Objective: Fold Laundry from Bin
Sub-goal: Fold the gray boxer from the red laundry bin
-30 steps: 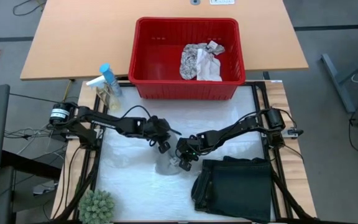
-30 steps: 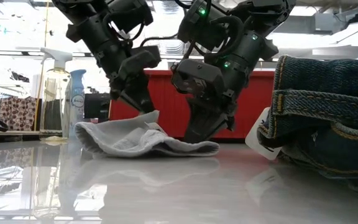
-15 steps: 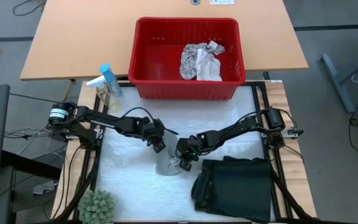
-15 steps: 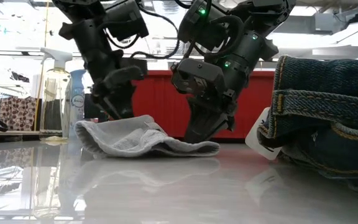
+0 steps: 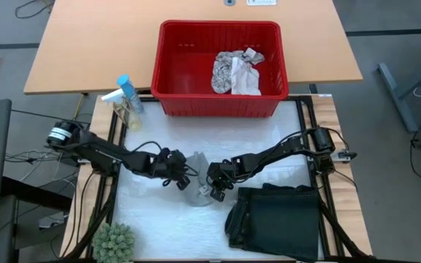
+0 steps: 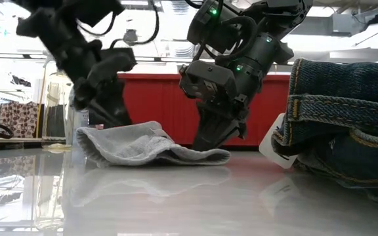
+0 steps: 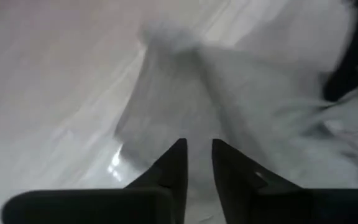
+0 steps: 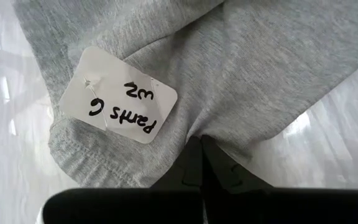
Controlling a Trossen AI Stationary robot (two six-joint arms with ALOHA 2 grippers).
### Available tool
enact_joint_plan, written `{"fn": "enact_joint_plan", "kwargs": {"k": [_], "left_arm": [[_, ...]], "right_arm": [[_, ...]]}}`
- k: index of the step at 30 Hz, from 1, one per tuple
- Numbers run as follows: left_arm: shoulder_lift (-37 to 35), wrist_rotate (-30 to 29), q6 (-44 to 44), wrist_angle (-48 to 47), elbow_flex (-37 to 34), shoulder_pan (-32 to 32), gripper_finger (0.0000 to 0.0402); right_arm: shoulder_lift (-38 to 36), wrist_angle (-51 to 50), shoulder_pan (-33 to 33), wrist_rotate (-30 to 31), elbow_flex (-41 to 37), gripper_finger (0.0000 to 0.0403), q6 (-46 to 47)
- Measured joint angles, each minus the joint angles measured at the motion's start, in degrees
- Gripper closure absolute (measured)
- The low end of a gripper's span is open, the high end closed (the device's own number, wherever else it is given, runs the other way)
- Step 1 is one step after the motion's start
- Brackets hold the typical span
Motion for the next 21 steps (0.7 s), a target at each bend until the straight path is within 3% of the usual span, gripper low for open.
{"fn": "enact_joint_plan", "kwargs": {"k": [7, 16, 21], "left_arm": [[0.0, -0.5, -3.0, 4.1, -5.4, 0.0, 0.0397], [0.0, 1.1, -5.8, 7.5, -8.0, 0.0, 0.0401], [0.0, -0.8, -7.1, 8.7, -8.3, 0.0, 0.0401]], "right_arm": [[-1.6, 0.4, 0.0, -0.8, -0.2, 0.038, -2.4], [-12.8, -2.5, -0.9, -1.1, 0.8, 0.0356, -6.2], [-13.5, 6.9, 4.0, -1.2, 0.9, 0.0343, -4.8]]}}
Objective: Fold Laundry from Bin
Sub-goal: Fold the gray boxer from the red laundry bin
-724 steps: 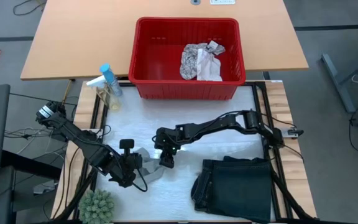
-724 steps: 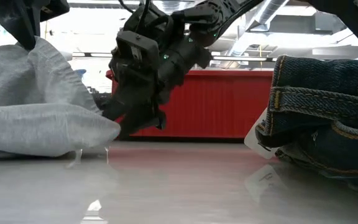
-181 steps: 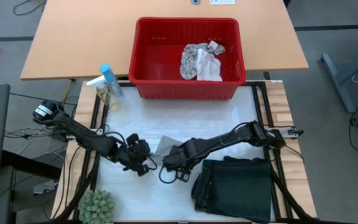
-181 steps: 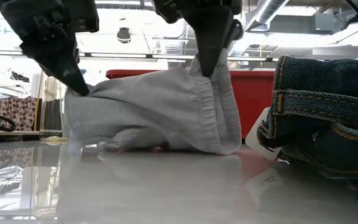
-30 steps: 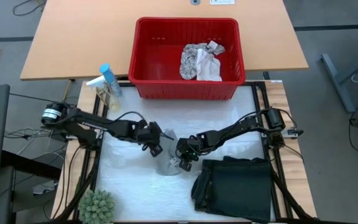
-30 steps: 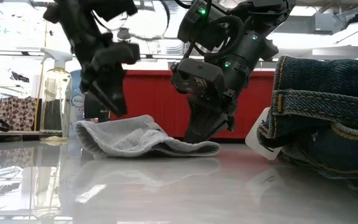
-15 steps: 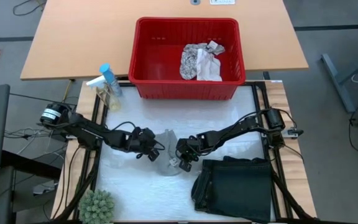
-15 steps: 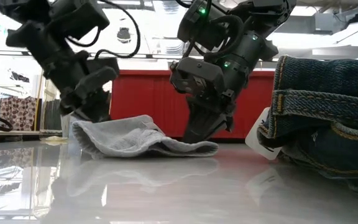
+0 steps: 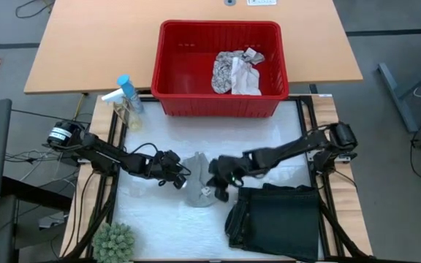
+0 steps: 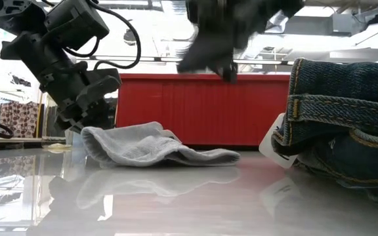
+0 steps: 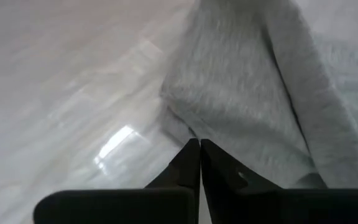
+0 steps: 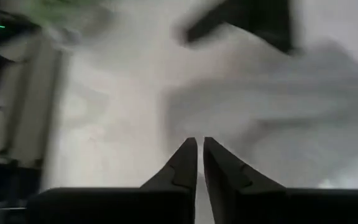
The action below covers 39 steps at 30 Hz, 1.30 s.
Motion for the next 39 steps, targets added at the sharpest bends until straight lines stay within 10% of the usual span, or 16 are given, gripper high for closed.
{"fn": "enact_joint_plan", "kwargs": {"k": [16, 24, 39], "left_arm": [[0.0, -0.9, -2.2, 1.9, 0.0, 0.0, 0.0401], [0.0, -0.8, -2.2, 1.5, 0.0, 0.0, 0.0401], [0.0, -1.0, -2.1, 1.2, 0.0, 0.0, 0.0401]], "right_arm": [[25.3, -8.8, 10.2, 20.9, 27.9, 0.0182, -8.6], [33.4, -27.8, 9.9, 30.4, 42.9, 0.018, -3.3], [34.4, -28.2, 9.4, 30.2, 44.4, 0.0182, 2.0]]}}
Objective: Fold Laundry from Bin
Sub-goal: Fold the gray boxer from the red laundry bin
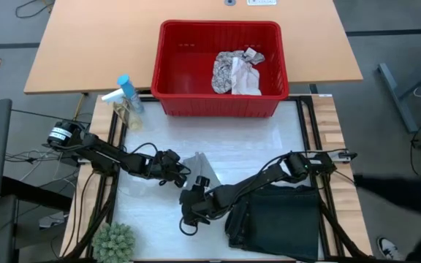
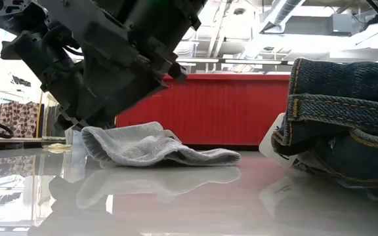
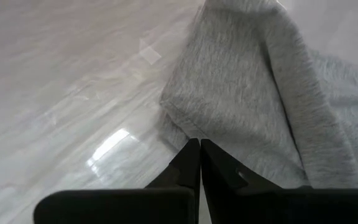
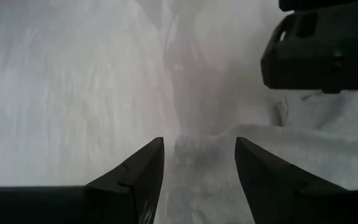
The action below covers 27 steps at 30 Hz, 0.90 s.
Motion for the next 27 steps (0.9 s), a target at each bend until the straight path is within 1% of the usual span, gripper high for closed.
{"fn": "enact_joint_plan", "kwargs": {"k": [3, 7, 10, 14, 17, 19, 21, 24, 27], "left_arm": [[0.0, 0.0, 0.0, 0.0, 0.0, 0.0, 0.0401], [0.0, 0.0, 0.0, 0.0, 0.0, 0.0, 0.0401], [0.0, -0.1, 0.0, 0.0, 0.0, 0.0, 0.0401], [0.0, -0.1, 0.1, -0.1, 0.0, 0.0, 0.0401], [0.0, -0.1, 0.0, -0.2, 0.0, 0.0, 0.0401], [0.0, -0.1, 0.1, -0.1, 0.0, 0.0, 0.0401], [0.0, -0.1, 0.1, -0.2, 0.0, 0.0, 0.0401], [0.0, -0.1, 0.1, -0.2, 0.0, 0.0, 0.0401], [0.0, -0.1, 0.1, -0.2, 0.0, 0.0, 0.0401]], "right_arm": [[0.0, -0.4, 0.3, 1.8, 0.0, 0.0182, 0.7], [0.0, 0.1, 0.2, 1.8, 0.0, 0.0182, 1.2], [1.4, 1.2, 0.2, 2.3, 0.0, 0.0182, 1.3], [3.3, 1.3, 0.6, 1.4, -0.1, 0.0182, 1.4], [3.6, 0.6, 0.8, 2.0, -0.1, 0.0189, 1.4], [3.6, 0.1, 0.8, 2.7, -0.1, 0.0207, 1.5], [3.6, 0.1, 0.7, 2.7, -0.1, 0.0236, 1.8], [3.6, -0.1, 0.7, 2.7, -0.1, 0.0295, 2.0], [3.6, -0.4, 0.7, 2.6, 0.0, 0.0363, 2.8]]}}
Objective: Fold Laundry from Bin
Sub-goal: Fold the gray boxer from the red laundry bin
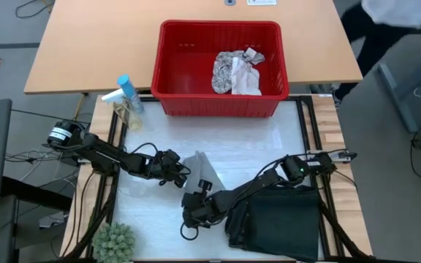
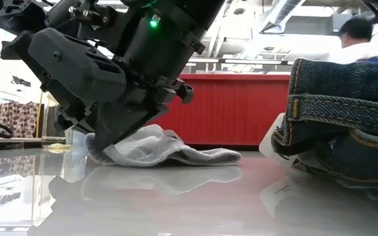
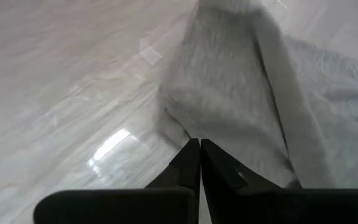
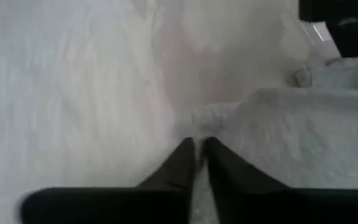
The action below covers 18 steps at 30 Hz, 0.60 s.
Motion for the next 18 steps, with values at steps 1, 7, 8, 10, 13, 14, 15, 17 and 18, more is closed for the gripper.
{"fn": "enact_joint_plan", "kwargs": {"k": [1, 7, 8, 10, 13, 14, 15, 17, 18], "left_arm": [[0.0, 0.0, 0.2, 0.0, 0.0, 0.0, 0.0401], [0.0, -0.2, 0.8, -0.4, 0.0, 0.0, 0.0401], [0.0, -0.4, 0.9, -0.5, 0.0, 0.0, 0.0401], [0.0, -0.7, 0.9, -0.5, 0.0, 0.0, 0.0401], [0.0, -0.9, 0.9, -0.8, -0.2, 0.0, 0.0401], [0.0, -0.9, 0.9, -1.1, -0.2, 0.0, 0.0401], [0.0, -1.0, 0.9, -1.5, -0.2, 0.0, 0.0401], [0.0, -1.0, 0.9, -2.3, -0.2, 0.0, 0.0401], [0.0, -1.0, 0.9, -2.5, -0.2, 0.0, 0.0401]], "right_arm": [[-0.2, -0.2, 0.0, -0.3, 0.0, 0.038, 0.0], [-3.6, -3.6, 0.3, -1.2, 0.0, 0.0383, 2.4], [-4.2, -4.7, 0.2, -1.2, 0.1, 0.0386, 3.1], [-5.1, -7.5, 0.2, -1.2, 0.1, 0.0388, 4.9], [-5.7, -12.1, 0.2, -1.2, 0.1, 0.0388, 9.3], [-5.9, -13.7, 0.2, -1.2, 0.1, 0.0388, 11.0], [-6.1, -14.9, 0.2, -1.3, 0.0, 0.0388, 12.3], [-6.8, -15.8, 0.4, -2.2, 0.0, 0.0388, 13.1], [-7.3, -16.1, 0.5, -2.8, 0.0, 0.0388, 13.1]]}}
